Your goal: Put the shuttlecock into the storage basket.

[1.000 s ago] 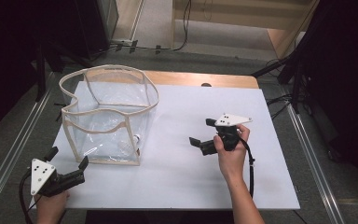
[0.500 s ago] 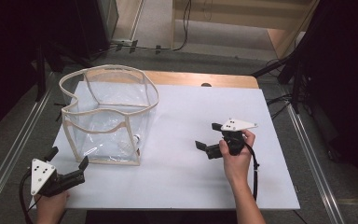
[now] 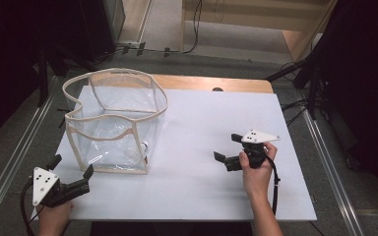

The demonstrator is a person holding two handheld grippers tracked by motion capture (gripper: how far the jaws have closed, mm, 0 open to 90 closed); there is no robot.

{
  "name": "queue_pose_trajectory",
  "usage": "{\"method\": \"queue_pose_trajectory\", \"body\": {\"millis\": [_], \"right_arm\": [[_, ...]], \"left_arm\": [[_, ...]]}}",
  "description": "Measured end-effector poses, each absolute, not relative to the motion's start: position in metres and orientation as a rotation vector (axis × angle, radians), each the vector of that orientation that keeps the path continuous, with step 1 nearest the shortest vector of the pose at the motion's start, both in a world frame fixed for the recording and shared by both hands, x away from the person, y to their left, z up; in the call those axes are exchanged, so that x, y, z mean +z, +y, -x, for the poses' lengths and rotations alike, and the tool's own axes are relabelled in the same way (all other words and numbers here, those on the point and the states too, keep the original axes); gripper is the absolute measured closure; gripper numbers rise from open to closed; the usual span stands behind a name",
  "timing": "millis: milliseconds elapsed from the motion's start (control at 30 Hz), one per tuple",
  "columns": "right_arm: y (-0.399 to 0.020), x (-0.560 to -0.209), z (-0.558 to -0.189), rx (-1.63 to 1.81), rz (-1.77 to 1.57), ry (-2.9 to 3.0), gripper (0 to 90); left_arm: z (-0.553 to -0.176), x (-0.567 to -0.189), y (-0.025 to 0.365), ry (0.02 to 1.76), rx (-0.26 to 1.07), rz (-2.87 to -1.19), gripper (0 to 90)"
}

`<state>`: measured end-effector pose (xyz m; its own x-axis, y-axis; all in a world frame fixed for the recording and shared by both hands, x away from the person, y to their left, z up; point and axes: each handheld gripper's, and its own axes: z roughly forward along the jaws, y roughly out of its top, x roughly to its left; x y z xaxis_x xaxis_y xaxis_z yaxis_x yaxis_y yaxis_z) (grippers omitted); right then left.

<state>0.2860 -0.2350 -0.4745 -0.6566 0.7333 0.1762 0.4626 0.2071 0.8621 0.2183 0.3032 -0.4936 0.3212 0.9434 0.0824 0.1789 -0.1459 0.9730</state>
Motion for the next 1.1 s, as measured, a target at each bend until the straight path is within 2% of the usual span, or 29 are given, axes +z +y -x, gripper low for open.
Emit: {"method": "queue_pose_trajectory", "body": {"millis": [1100], "right_arm": [[-0.285,-0.485,-0.257,1.396,-1.228,2.112,0.0]], "left_arm": [[-0.218,-0.494,0.303,1.052,0.949,-1.576,0.0]]}}
